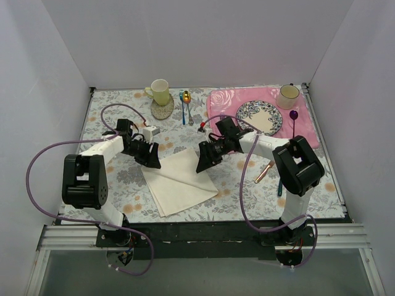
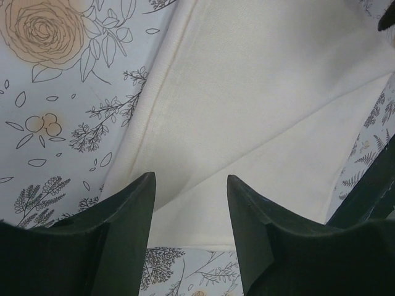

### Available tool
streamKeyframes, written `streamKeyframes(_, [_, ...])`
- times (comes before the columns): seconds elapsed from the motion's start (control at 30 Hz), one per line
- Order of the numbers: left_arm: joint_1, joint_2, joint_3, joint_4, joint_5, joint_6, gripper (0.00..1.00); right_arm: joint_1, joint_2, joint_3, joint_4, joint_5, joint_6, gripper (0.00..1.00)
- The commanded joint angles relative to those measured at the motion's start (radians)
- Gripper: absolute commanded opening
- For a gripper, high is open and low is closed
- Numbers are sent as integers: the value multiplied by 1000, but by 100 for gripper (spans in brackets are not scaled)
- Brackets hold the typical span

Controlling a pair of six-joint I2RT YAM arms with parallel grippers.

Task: Fold the napkin into a case and place the utensils inside
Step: Move the upper triangle-folded napkin to the center of the board.

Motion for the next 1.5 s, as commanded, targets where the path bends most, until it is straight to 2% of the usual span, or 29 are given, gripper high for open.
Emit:
streamKeyframes(0.0, [-35, -97, 20, -7, 17, 94, 50, -16, -41, 3, -88, 70, -52, 54])
streamKeyframes(0.07, [-68, -126, -6, 14, 12, 109, 50, -23, -58, -34, -97, 83, -51, 58])
streamKeyframes(0.13, [-93, -137, -26, 48, 9, 119, 50, -40, -63, -66, -105, 91, -48, 59])
streamKeyframes(0.37, [-283, -131, -56, 115, -83, 169, 44, -63, -90, -119, -136, 106, -65, 60])
streamKeyframes(0.5, [-310, -94, -57, 148, -106, 142, 40, -63, -80, -129, -128, 98, -63, 59])
streamKeyframes(0.57, [-311, -88, -59, 155, -124, 119, 39, -65, -64, -134, -117, 95, -60, 54])
streamKeyframes(0.67, [-305, -91, -62, 159, -143, 70, 38, -63, -60, -151, -113, 71, -55, 52])
streamKeyframes(0.73, [-284, -85, -42, 114, -134, 53, 40, -62, -64, -175, -105, 66, -55, 51])
streamKeyframes(0.9, [-98, -110, -33, 45, -45, 31, 40, -59, -67, -215, -99, 52, -66, 43])
streamKeyframes(1.1, [94, -148, -40, -16, -48, 40, 49, -53, -61, -229, -103, 35, -80, 40])
streamKeyframes(1.27, [230, -91, -36, -29, -32, 50, 52, -40, -77, -237, -109, 31, -85, 39])
streamKeyframes(1.47, [250, -9, -4, -9, -20, 40, 55, -28, -80, -251, -108, 28, -89, 36])
